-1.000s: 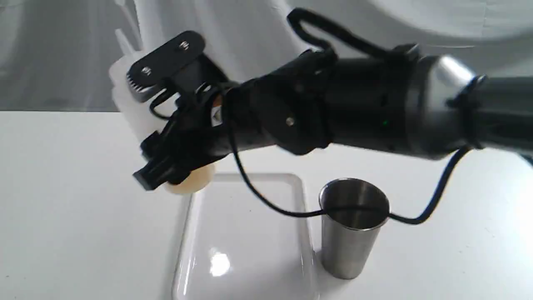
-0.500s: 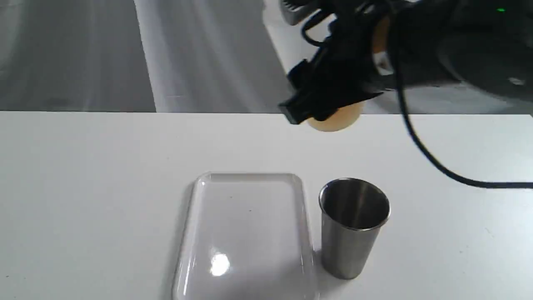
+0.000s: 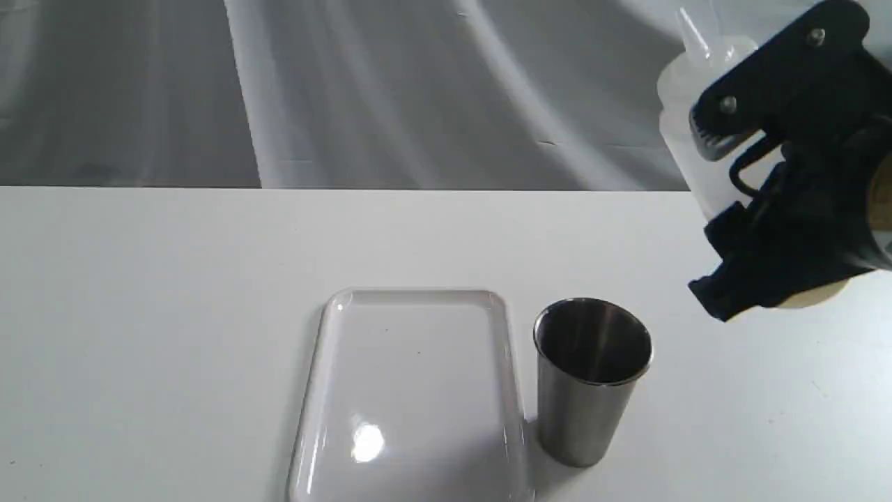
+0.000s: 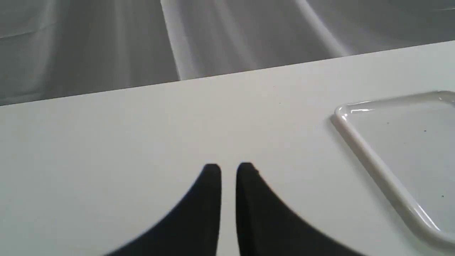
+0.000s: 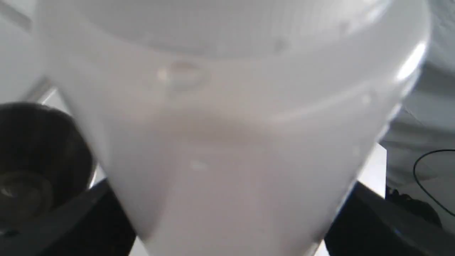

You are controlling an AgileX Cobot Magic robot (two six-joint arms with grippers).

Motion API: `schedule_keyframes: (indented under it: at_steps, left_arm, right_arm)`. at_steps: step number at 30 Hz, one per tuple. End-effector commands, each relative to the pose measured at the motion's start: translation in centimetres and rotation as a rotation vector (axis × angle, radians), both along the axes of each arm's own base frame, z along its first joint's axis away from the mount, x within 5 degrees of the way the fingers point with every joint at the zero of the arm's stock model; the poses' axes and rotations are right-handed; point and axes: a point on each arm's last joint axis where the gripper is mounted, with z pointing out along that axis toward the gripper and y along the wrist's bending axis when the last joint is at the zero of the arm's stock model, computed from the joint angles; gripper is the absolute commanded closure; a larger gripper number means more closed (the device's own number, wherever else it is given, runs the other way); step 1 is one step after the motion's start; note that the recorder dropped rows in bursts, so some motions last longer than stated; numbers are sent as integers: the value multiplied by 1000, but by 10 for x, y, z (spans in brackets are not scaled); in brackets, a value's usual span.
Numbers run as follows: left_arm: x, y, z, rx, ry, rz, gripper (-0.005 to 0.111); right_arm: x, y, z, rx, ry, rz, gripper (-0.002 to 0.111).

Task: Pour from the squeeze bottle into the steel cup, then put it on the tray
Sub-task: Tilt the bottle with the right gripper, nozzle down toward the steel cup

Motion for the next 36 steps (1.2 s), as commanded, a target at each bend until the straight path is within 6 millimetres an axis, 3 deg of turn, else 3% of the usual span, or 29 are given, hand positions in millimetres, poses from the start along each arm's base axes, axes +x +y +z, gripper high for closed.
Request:
schedule_keyframes:
  at_steps: [1, 19, 27, 36]
  left_arm:
    - [0, 0, -1, -2, -7, -3, 98]
    - [0, 0, -1, -2, -7, -3, 98]
    - [0, 0, -1, -2, -7, -3, 98]
    - [0, 0, -1, -2, -7, -3, 98]
  right_arm:
    - [-5, -10, -5, -85, -1, -31, 51]
    - [-17, -28, -40, -372, 34, -27, 51]
    - [-16, -20, -40, -472, 18, -19, 51]
    - [-2, -7, -73, -649, 150, -46, 51]
